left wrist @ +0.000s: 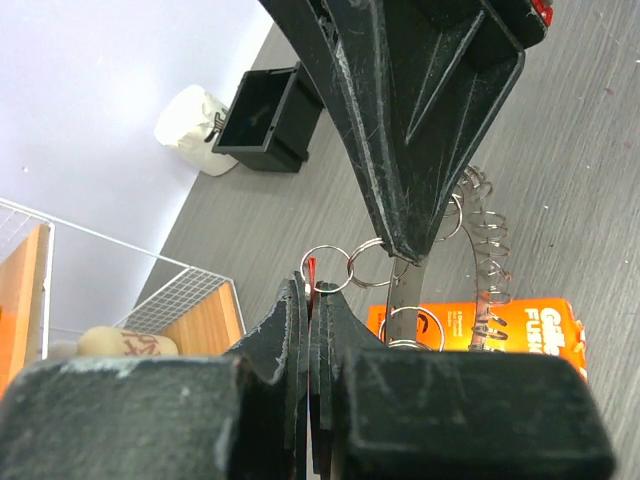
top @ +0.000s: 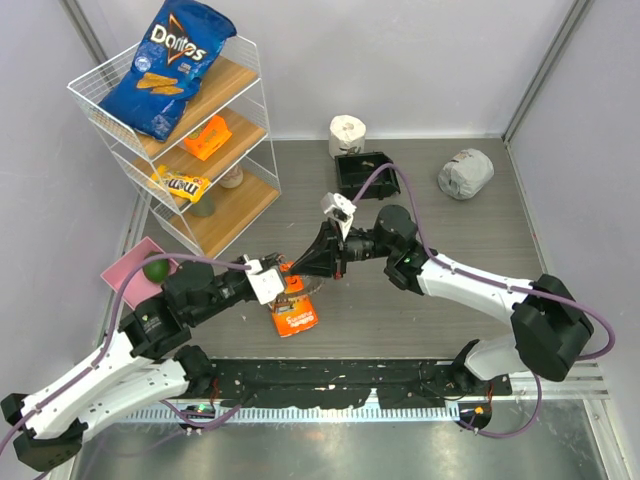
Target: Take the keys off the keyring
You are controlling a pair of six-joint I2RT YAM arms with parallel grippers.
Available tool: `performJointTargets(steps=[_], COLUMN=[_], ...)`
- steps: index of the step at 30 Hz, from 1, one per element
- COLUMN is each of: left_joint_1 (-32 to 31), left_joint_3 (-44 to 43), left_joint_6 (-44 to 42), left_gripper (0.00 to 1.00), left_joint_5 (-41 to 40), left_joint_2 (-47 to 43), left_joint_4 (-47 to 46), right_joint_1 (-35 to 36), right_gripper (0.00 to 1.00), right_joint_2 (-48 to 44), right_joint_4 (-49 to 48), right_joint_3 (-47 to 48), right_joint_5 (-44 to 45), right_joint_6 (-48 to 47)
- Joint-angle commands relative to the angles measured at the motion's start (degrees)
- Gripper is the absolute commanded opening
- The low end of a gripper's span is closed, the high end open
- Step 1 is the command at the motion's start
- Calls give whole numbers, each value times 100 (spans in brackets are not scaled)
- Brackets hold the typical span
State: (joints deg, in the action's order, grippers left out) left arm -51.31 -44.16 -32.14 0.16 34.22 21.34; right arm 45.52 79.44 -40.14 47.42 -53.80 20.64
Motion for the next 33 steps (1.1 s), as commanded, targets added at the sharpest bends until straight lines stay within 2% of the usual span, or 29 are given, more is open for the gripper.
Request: performJointTargets(steps=[1, 13, 19, 27, 28, 29, 30, 31, 33], left_joint_1=[86, -80, -274, -274, -274, -274, -274, -274, -274], left_joint_3=[48, 92, 154, 127, 145, 153, 153, 136, 66], left_joint_6=[-442, -618, -803, -214, -196, -187, -187, -196, -214], left_gripper=[0, 0, 0, 0, 0, 0, 0, 0, 0], left_joint_5=[-483, 502, 187, -385, -386, -342, -281, -176, 157], left_joint_2=[-266, -187, -302, -433, -520, -591, -653, -688, -662], left_joint_4=[-1369, -1159, -1001, -640, -658, -675, -667, -632, -491], right_joint_1=[71, 115, 106, 106, 106, 115, 107, 106, 106], right_gripper=[5, 5, 5, 6, 9, 19, 26, 39, 46], right_joint_2=[63, 177, 90, -227, -253, -271, -271, -271, -271], right_joint_4=[480, 1096, 1140, 1061, 1078, 1070, 1078, 1078, 1070], right_joint_3=[197, 400, 365, 110, 92, 75, 75, 66, 57], right_joint_5=[-518, -289, -324, -184, -166, -166, -166, -157, -157], right_joint_6=[107, -192, -341, -772, -798, -842, -878, -887, -887])
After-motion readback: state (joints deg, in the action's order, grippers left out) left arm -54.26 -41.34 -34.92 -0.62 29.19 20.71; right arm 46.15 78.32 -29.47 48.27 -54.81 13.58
